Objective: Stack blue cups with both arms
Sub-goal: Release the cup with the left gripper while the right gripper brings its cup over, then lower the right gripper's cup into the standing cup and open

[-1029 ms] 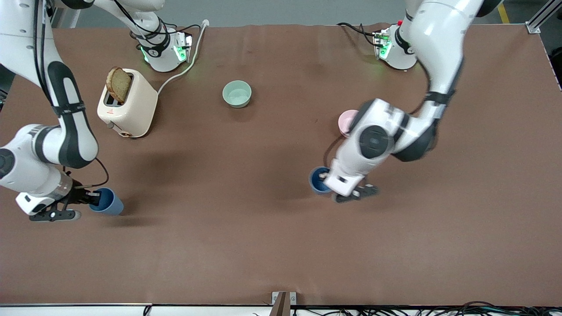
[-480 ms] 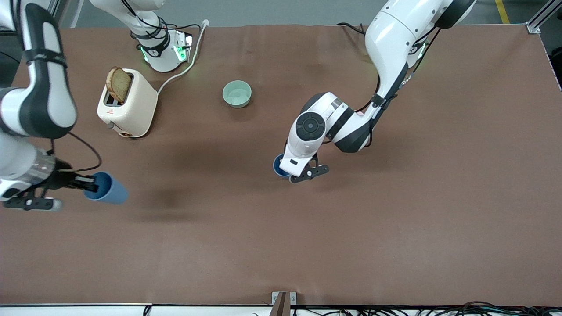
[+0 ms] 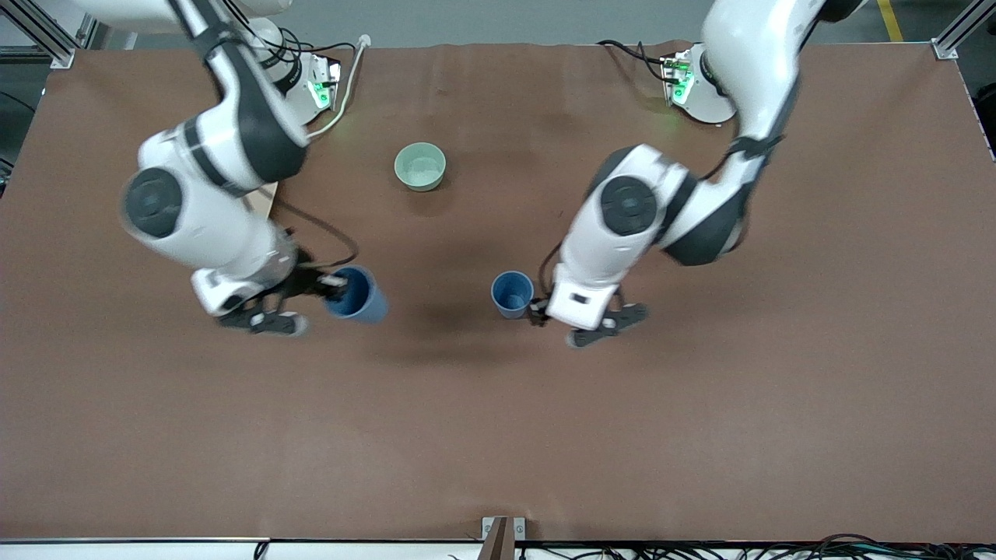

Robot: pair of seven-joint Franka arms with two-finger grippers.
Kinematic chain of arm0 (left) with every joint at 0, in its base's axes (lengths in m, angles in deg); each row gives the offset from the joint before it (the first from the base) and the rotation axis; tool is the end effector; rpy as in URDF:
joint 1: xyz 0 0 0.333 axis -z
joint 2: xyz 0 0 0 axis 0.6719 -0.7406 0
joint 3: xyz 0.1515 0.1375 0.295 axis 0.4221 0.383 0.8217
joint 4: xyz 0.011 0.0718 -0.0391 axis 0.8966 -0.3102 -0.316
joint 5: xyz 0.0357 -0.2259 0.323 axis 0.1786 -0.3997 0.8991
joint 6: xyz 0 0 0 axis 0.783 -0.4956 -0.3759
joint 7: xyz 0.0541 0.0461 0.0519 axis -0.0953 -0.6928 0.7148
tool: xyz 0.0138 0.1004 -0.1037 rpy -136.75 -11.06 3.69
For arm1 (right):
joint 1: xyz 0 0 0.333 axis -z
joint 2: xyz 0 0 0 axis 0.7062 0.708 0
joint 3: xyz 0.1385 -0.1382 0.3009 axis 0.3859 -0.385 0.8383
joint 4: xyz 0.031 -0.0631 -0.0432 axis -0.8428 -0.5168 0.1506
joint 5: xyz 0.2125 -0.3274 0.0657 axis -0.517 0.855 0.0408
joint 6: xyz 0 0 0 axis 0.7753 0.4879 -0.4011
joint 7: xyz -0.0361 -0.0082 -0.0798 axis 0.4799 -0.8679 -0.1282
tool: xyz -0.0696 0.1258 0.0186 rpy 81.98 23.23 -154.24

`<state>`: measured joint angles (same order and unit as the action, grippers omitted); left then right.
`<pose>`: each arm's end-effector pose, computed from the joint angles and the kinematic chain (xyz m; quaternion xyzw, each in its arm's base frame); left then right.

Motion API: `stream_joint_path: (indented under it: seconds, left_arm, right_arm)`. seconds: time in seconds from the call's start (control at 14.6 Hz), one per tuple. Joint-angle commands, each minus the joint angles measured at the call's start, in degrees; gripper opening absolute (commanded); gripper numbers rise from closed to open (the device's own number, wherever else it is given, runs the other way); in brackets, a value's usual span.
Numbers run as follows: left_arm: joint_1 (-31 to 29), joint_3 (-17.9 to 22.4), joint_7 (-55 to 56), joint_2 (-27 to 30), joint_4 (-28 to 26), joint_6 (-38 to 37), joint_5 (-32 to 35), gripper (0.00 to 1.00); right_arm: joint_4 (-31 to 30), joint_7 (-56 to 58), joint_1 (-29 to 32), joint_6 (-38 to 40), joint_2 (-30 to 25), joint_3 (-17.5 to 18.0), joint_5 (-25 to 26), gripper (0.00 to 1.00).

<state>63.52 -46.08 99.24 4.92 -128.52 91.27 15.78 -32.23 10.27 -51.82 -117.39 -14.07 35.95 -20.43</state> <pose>0.6400 -0.3848 0.4241 0.9739 0.2148 0.0258 0.0690 0.6065 0.2895 0.4490 -0.9921 0.0754 0.0386 0.0924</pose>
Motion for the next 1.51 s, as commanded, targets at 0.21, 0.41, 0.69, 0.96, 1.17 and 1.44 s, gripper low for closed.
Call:
stream_joint_path:
  seconds: [0.21,0.41,0.69,0.96,1.17,1.44]
  left_arm:
    - [-12.5,-0.42,-20.63,15.12,-2.27,-14.8,7.89,1.0]
    - [-17.87,-0.86,-30.66,21.45,-2.28,-21.56,6.93,1.0]
    - [-22.88,-0.69,-41.48,27.62,-2.54,-28.69,1.76,1.0]
    - [-23.86,3.6,-50.72,33.59,-7.27,-30.29,-2.89,1.0]
    - [-22.45,5.11,-51.96,35.54,-9.92,-30.38,-4.85,1.0]
    - [-22.45,4.76,-52.05,35.45,-9.92,-31.08,-4.32,1.0]
  right_arm:
    - [4.95,-16.23,-11.9,-2.52,7.04,2.06,1.04,0.01]
    - [5.84,-18.98,-14.56,-7.35,10.38,1.89,3.4,0.01]
    - [6.19,-19.16,-14.65,-12.29,12.77,1.89,4.64,0.01]
    - [6.28,-19.77,-15.7,-12.64,13.82,1.89,4.82,0.02]
    - [6.19,-19.86,-16.58,-14.57,14.78,1.89,5.17,0.02]
    - [6.02,-19.86,-16.84,-15.55,15.23,1.89,6.39,0.04]
